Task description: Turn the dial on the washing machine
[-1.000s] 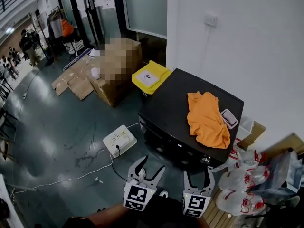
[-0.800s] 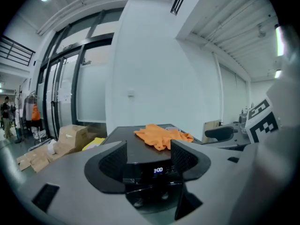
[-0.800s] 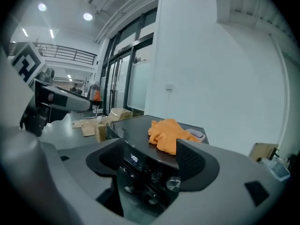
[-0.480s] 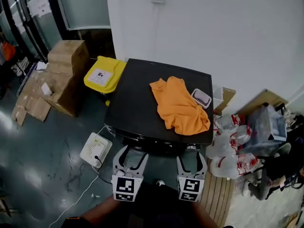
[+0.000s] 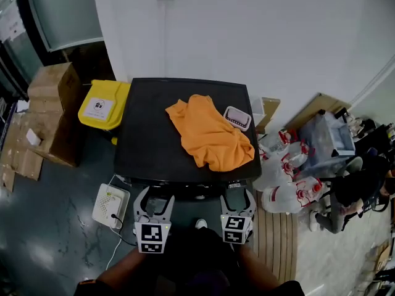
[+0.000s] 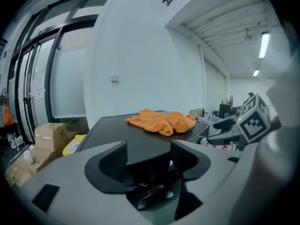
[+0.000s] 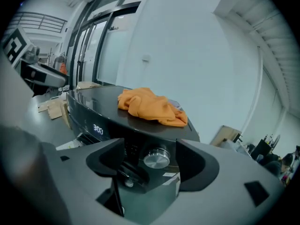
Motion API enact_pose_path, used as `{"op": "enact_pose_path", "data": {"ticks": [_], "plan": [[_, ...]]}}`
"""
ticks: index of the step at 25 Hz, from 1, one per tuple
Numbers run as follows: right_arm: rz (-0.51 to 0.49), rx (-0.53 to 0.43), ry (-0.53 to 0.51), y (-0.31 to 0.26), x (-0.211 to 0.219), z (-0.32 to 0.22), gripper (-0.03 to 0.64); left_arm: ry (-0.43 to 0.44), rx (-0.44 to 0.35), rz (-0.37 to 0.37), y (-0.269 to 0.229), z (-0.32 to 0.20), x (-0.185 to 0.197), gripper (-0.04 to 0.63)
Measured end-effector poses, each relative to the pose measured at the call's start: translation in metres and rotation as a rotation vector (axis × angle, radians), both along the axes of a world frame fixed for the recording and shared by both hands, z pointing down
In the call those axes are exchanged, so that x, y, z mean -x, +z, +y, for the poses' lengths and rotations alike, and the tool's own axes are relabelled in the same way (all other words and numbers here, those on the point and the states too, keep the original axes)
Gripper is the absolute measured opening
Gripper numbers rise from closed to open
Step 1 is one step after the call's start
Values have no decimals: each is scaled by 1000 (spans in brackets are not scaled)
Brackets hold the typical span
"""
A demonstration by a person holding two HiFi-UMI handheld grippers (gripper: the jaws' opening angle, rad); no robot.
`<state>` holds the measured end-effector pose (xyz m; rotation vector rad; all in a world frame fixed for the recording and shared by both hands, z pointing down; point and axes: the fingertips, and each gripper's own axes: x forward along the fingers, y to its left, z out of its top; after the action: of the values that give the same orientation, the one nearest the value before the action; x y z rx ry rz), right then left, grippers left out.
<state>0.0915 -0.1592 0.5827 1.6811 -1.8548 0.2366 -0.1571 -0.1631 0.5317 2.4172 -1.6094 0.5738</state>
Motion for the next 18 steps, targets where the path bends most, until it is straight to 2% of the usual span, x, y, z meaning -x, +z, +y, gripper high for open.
{"op": "enact_pose_path", "data": {"ticks": [6,10,13,18], "plan": [[26,52,-31,32,-19,-13,347,-87,20,24,7,-9,5,286],[28,84,-56,49,-25,-20,337,-156,90,36,28,-4,7,285],[33,96,-77,58,-28,-24,326,-169,128,14,41,-1,3,285],[32,105,-77,68,-34,-25,294,-175,136,-10,46,6,-3,287]]}}
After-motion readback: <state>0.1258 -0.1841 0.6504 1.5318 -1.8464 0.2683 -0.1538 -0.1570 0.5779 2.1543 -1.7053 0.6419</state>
